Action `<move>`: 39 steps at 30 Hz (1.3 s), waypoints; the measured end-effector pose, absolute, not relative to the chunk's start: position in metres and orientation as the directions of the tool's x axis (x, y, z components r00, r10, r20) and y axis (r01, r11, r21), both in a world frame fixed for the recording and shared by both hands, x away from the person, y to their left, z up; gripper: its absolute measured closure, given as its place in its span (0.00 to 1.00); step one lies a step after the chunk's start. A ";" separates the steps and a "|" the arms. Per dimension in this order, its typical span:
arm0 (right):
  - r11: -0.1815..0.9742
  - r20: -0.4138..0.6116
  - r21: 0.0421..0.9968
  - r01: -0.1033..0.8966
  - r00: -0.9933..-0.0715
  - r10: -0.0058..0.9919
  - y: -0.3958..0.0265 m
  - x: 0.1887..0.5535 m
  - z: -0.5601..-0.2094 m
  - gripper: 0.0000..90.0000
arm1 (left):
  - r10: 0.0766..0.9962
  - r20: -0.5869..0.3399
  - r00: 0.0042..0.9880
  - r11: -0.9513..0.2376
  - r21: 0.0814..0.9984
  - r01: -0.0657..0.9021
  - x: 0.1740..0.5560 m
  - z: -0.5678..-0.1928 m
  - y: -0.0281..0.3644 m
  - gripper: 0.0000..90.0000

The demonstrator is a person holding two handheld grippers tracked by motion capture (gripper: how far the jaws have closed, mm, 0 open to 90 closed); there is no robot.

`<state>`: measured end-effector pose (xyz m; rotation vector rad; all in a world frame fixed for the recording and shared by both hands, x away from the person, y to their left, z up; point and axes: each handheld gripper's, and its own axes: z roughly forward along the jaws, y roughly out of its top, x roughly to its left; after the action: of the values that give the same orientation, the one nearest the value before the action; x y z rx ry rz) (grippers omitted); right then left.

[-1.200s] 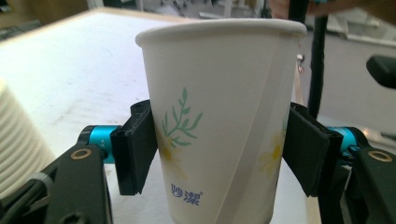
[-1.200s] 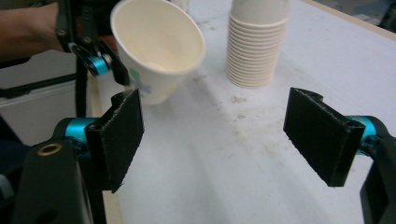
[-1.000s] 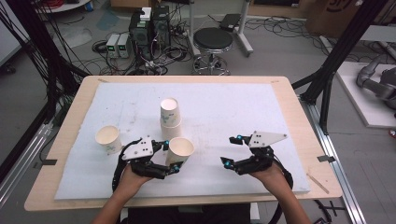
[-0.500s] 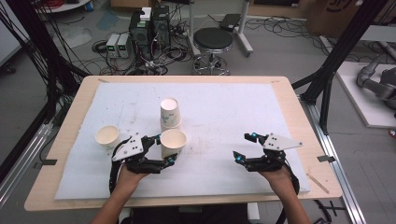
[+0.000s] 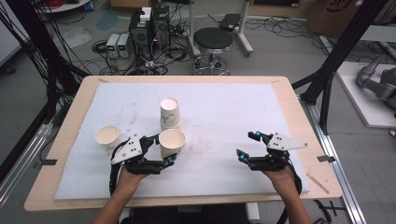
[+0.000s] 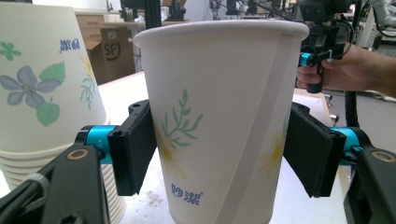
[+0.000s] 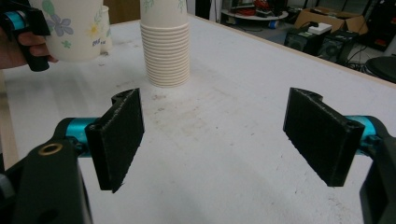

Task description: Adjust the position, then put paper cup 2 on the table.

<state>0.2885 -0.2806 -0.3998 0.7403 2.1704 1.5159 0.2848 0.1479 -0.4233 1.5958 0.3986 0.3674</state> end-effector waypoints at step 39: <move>0.255 -0.026 0.948 0.192 -0.750 0.661 -0.303 0.283 -0.395 0.23 | 0.520 -0.017 0.854 -0.189 0.973 0.134 0.332 -0.438 0.064 0.32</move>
<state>0.2832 -0.3035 -0.3954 0.7756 2.1118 1.5026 0.3319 0.0641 -0.4375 1.7484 0.5025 0.3732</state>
